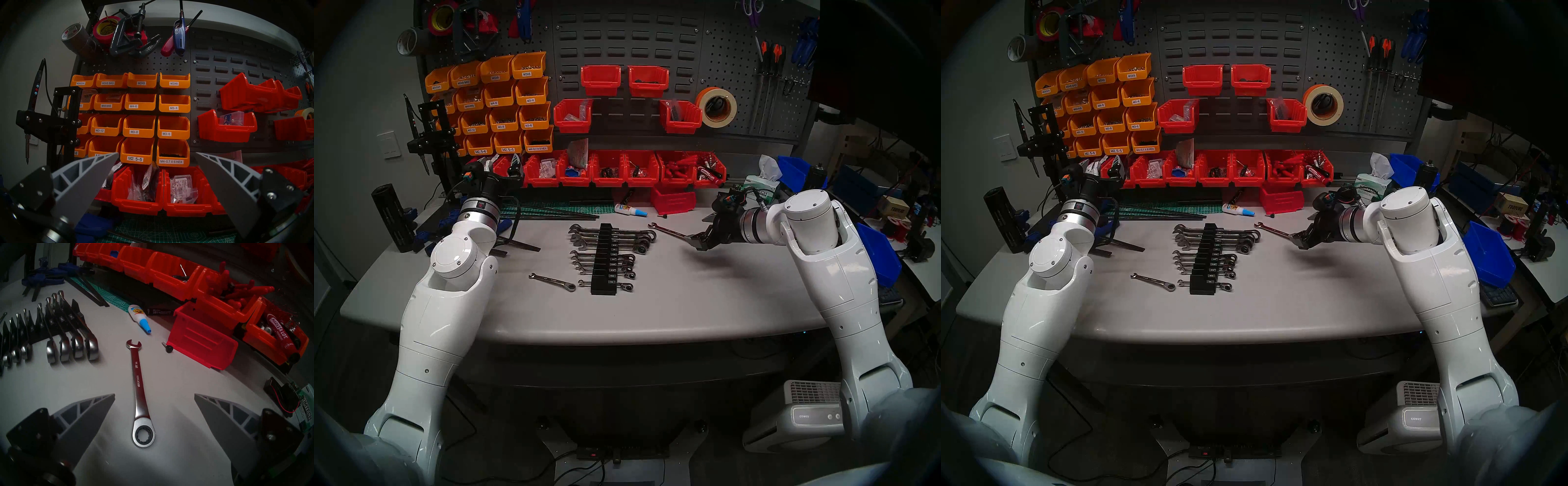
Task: Put the wrenches on the table into the correct slot in the case
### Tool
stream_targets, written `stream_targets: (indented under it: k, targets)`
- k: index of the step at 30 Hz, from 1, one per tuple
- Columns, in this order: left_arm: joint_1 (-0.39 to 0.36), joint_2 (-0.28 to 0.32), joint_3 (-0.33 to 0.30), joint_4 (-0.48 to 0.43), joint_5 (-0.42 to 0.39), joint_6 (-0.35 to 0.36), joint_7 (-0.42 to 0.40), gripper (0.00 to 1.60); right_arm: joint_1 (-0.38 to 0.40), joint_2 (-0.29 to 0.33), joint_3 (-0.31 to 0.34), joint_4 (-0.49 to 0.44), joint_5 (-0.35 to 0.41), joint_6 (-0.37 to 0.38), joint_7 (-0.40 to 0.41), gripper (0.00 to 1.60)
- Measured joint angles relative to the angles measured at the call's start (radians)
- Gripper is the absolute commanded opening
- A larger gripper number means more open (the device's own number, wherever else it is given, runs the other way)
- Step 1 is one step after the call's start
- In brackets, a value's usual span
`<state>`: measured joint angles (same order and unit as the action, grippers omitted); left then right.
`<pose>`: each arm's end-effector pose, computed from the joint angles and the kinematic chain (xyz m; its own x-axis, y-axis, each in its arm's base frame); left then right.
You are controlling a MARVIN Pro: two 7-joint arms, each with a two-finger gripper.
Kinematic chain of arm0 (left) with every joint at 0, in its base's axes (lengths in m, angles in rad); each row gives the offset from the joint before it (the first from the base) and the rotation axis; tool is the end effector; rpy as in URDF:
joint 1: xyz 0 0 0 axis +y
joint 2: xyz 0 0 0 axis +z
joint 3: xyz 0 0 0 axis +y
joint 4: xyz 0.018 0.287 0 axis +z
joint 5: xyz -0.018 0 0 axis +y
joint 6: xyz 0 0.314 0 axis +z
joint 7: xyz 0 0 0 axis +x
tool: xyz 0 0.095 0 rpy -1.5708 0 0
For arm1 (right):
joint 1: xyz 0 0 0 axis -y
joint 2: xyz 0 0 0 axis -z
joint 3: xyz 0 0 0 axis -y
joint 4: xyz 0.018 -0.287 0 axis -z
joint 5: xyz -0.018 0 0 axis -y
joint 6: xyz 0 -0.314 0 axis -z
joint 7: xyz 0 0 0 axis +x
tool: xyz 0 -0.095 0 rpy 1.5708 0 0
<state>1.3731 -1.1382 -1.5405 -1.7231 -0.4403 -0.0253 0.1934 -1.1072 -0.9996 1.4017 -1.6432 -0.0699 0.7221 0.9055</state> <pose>0.4601 0.1085 -0.1360 -0.3405 0.0180 0.9401 0.0905 -0.9945 0.0518 0.4778 -0.0612 -0.1462 0.2639 0.5586 0.7863 0.6800 -0.6859 0.2591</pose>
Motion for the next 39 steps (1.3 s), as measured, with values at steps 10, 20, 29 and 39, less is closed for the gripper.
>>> stream_targets:
  k: [10, 20, 29, 39]
  targets:
    - [0.0, 0.0, 0.0, 0.0, 0.0, 0.0, 0.0, 1.6, 0.075, -0.001, -0.056, 0.092, -0.029, 0.007, 0.055, 1.6]
    - [0.0, 0.0, 0.0, 0.0, 0.0, 0.0, 0.0, 1.6, 0.142, -0.012, -0.086, 0.154, -0.045, 0.039, 0.104, 1.58]
    - [0.0, 0.0, 0.0, 0.0, 0.0, 0.0, 0.0, 1.6, 0.191, -0.021, -0.137, 0.198, -0.07, 0.05, 0.14, 1.25]
    - [0.0, 0.0, 0.0, 0.0, 0.0, 0.0, 0.0, 1.6, 0.224, -0.023, -0.164, 0.219, -0.092, 0.056, 0.144, 1.16]
